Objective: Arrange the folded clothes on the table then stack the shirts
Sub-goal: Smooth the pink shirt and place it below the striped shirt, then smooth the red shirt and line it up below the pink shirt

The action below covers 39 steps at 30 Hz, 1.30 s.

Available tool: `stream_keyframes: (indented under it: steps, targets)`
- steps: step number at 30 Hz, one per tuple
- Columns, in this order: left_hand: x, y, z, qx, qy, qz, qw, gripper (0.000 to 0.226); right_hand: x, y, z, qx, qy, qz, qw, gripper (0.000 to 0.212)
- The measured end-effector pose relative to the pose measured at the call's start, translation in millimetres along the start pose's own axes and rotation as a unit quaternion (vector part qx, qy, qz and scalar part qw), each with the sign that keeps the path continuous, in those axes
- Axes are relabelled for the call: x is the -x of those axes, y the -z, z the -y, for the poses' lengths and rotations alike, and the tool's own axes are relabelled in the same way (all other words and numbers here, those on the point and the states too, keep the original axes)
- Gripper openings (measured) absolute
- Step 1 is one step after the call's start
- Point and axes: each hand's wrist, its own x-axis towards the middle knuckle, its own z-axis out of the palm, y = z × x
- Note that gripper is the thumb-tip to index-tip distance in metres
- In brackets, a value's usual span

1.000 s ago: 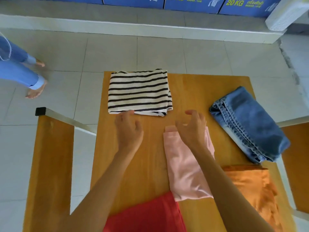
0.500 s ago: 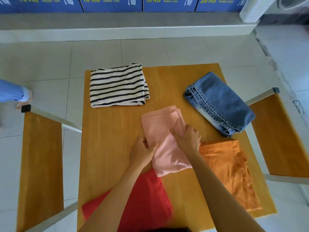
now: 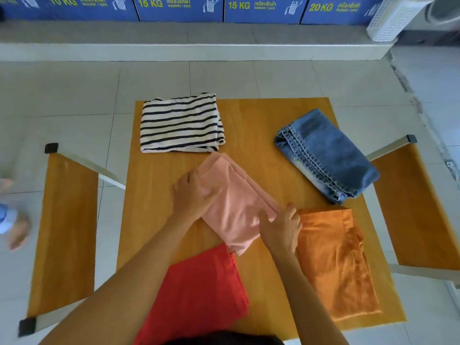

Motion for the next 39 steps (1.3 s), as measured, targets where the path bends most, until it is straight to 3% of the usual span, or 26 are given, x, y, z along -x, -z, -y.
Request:
stream_keyframes:
  steps: [4, 10, 15, 26, 31, 33, 36, 39]
  targets:
    - [12, -9, 8, -0.057, 0.070, -0.013, 0.996, 0.092, -6, -17, 3, -0.052, -0.036, 0.081, 0.995, 0.078]
    - [34, 3, 59, 0.040, 0.225, -0.054, 0.972, 0.072, -33, -57, 60, 0.024, 0.105, 0.101, 0.989, 0.050]
    - [22, 18, 100, 0.057, 0.273, -0.073, 0.958, 0.067, -45, -80, 100, 0.061, 0.189, 0.108, 0.974, 0.034]
    - [-19, 32, 107, 0.020, 0.237, -0.066, 0.969, 0.059, -69, -93, 119, 0.079, 0.202, 0.084, 0.973, 0.028]
    - [-24, 36, 122, 0.110, 0.223, -0.030, 0.968, 0.068, -73, -85, 126, 0.076, 0.192, 0.100, 0.973, 0.035]
    - [-7, 43, 129, 0.158, 0.203, -0.022, 0.966, 0.054, -67, -75, 118, 0.070, 0.173, 0.122, 0.975, 0.045]
    - [47, 54, 132, 0.129, 0.153, -0.045, 0.979, 0.044, -37, -61, 84, 0.081, 0.173, 0.106, 0.976, 0.057]
    - [124, 51, 122, 0.121, 0.117, -0.034, 0.985, 0.042, 14, -61, 37, 0.086, 0.240, 0.132, 0.958, 0.053]
